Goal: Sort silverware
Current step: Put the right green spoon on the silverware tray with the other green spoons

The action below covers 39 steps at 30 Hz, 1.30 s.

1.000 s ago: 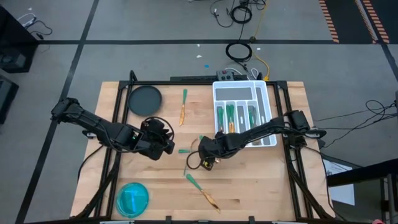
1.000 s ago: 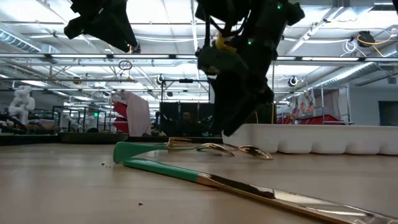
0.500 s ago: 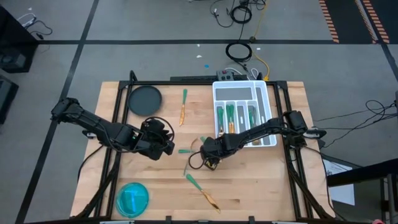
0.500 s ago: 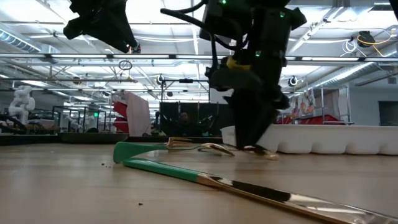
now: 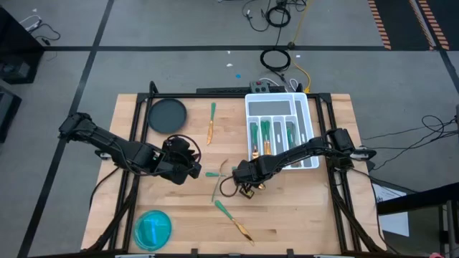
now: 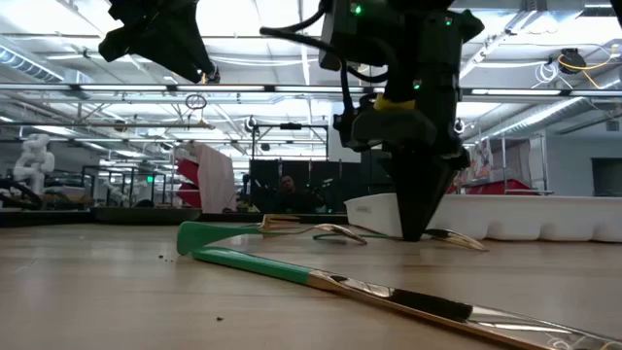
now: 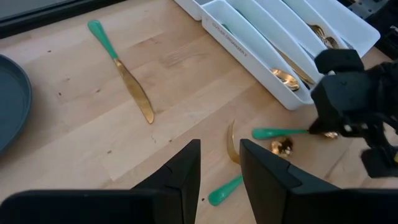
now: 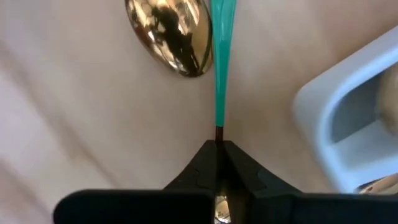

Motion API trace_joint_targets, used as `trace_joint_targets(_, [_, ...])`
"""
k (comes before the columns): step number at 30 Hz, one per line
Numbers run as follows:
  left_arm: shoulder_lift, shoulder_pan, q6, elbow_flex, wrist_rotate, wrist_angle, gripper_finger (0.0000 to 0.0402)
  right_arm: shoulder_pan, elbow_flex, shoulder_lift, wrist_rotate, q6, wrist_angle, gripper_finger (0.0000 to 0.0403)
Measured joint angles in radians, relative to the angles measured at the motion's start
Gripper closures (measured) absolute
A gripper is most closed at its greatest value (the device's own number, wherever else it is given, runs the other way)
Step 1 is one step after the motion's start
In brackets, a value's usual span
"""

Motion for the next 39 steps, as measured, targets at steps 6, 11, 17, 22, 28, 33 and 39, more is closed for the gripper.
trace_joint_targets(6, [0.0,0.0,0.0,0.0,0.002,0.0,0.0283,0.049,0.081,0.004,-0.035,-0.013,-0.014,0.0402])
trace_joint_targets(11, [0.0,0.0,0.0,0.0,0.002,0.008,0.0283,0.063,0.181,-0.001,-0.042,-0.049,-0.122,0.0402])
trace_joint_targets(17, [0.0,-0.006,-0.001,0.0,0.007,0.02,0.0283,0.059,0.19,-0.087,-0.072,-0.134,-0.035,0.0403])
trace_joint_targets(22, [-0.001,-0.028,0.0,0.0,0.007,0.027,0.0283,0.023,0.049,-0.24,-0.096,-0.18,0.127,0.0403])
trace_joint_targets(28, [-0.001,-0.053,-0.006,0.0,0.006,0.037,0.0283,-0.073,-0.407,-0.582,-0.206,-0.038,0.585,0.0403])
trace_joint_targets(33, [-0.001,-0.053,-0.004,0.0,-0.026,0.058,0.0283,-0.218,-0.812,-0.77,-0.262,0.164,1.348,0.0403])
trace_joint_targets(39, [-0.001,-0.023,0.002,0.0,-0.094,0.089,0.0283,-0.336,-1.037,-0.73,-0.272,0.362,1.846,0.0403])
